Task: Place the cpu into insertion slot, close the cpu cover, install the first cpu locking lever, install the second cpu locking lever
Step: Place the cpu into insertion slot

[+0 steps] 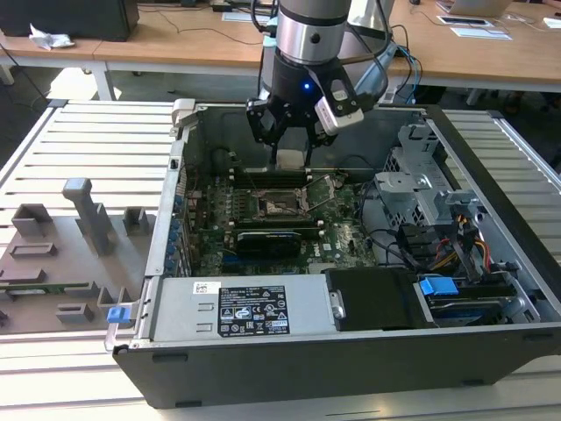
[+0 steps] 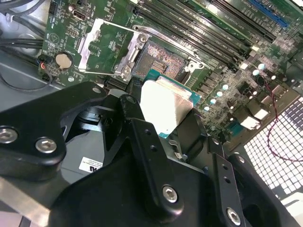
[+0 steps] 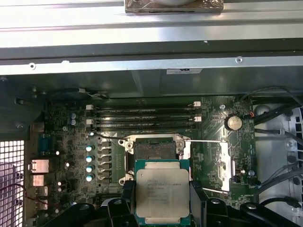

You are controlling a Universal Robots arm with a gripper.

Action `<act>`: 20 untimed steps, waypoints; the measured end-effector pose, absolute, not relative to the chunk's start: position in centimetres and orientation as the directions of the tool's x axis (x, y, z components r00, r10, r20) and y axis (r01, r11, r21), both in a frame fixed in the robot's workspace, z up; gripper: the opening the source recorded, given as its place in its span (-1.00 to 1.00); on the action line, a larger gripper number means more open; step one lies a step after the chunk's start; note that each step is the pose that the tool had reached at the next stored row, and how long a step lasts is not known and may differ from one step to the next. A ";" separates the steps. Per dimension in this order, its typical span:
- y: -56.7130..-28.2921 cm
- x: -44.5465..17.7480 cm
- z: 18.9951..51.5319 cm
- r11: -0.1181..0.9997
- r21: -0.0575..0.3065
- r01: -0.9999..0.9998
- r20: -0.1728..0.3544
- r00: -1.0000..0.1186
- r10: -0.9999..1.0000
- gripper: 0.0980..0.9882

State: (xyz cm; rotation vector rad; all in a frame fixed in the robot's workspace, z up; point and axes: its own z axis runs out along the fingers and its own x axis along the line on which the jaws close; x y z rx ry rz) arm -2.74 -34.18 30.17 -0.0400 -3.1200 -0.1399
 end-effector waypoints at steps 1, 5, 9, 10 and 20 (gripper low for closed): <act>-34.2 -2.7 30.1 0.996 0.089 0.026 0.019 -1.000 0.025 0.00; -34.2 -2.7 29.8 0.996 0.089 0.026 0.019 -1.000 0.025 0.00; -34.2 -2.7 29.5 0.996 0.089 0.026 0.019 -1.000 0.025 0.00; -34.2 -2.7 29.4 0.996 0.089 0.026 0.019 -1.000 0.025 0.00; -34.1 -2.7 28.2 0.996 0.083 0.027 0.019 -0.999 0.025 0.00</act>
